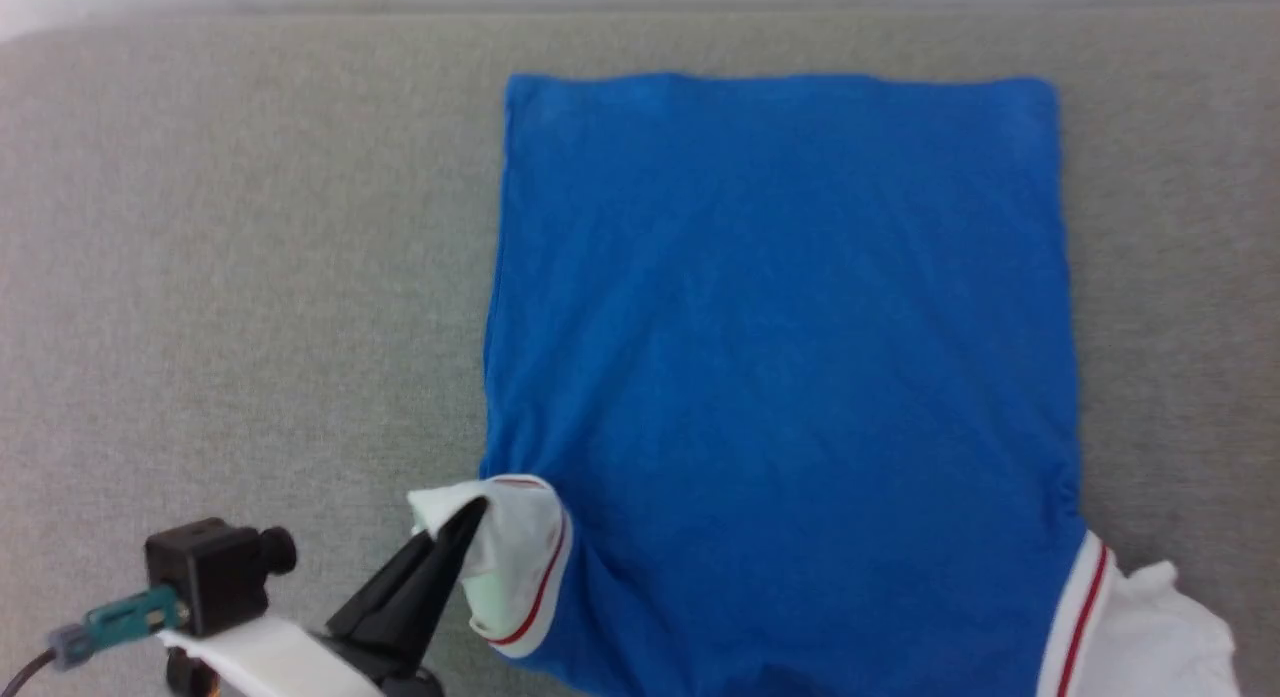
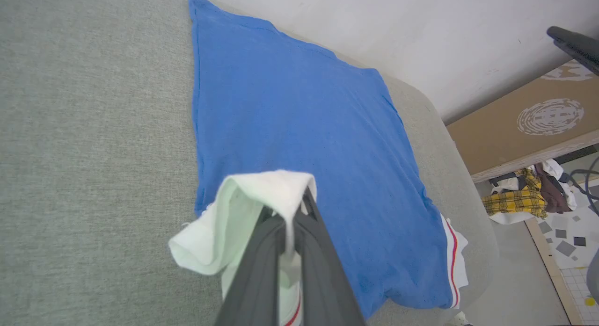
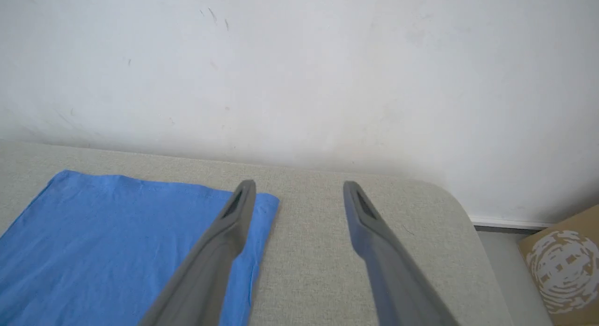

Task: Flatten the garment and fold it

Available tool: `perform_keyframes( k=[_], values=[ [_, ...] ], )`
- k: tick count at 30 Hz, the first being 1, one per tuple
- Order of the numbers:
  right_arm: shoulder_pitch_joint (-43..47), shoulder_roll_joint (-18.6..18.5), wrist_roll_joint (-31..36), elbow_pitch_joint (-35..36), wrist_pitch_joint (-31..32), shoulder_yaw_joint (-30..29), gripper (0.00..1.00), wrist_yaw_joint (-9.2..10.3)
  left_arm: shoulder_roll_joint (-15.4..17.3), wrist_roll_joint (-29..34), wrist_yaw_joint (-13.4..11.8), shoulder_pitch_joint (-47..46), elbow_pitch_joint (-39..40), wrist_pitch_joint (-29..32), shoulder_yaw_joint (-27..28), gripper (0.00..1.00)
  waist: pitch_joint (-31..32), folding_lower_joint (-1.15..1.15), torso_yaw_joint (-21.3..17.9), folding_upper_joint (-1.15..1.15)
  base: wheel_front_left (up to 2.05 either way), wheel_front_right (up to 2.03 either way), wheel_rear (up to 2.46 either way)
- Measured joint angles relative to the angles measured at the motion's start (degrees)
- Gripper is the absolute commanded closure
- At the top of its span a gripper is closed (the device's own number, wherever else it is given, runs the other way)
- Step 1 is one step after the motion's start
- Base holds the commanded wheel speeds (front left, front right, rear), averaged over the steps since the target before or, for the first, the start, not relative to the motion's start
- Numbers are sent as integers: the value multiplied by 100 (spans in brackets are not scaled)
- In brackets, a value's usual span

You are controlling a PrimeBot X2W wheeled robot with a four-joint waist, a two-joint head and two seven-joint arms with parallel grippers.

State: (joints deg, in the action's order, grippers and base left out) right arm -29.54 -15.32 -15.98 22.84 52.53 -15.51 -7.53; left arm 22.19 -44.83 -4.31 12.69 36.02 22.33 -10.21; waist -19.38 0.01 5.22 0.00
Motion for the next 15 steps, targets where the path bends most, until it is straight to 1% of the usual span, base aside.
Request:
perform_keyframes(
  k=[4, 7, 10, 15],
  values=[
    [-879, 60, 568, -1080, 131, 97, 0, -1, -67, 13, 104, -327, -197, -25, -170, 100, -359, 1, 163, 0, 0, 0, 0],
    [-1285, 91, 920, -1738, 213, -19, 0, -1, -169, 15, 191, -529, -286, -74, -308, 100, -594, 1, 339, 0, 0, 0, 0],
    [-1477, 180, 1145, -2140, 260, -188, 0, 0, -224, 47, 234, -680, -361, -85, -400, 100, -775, 0, 570, 0, 0, 0, 0],
    [-1497, 270, 1385, -2546, 285, -386, 0, -1, -303, 54, 283, -757, -436, -126, -491, 100, -1051, 0, 948, 0, 0, 0, 0]
  ],
)
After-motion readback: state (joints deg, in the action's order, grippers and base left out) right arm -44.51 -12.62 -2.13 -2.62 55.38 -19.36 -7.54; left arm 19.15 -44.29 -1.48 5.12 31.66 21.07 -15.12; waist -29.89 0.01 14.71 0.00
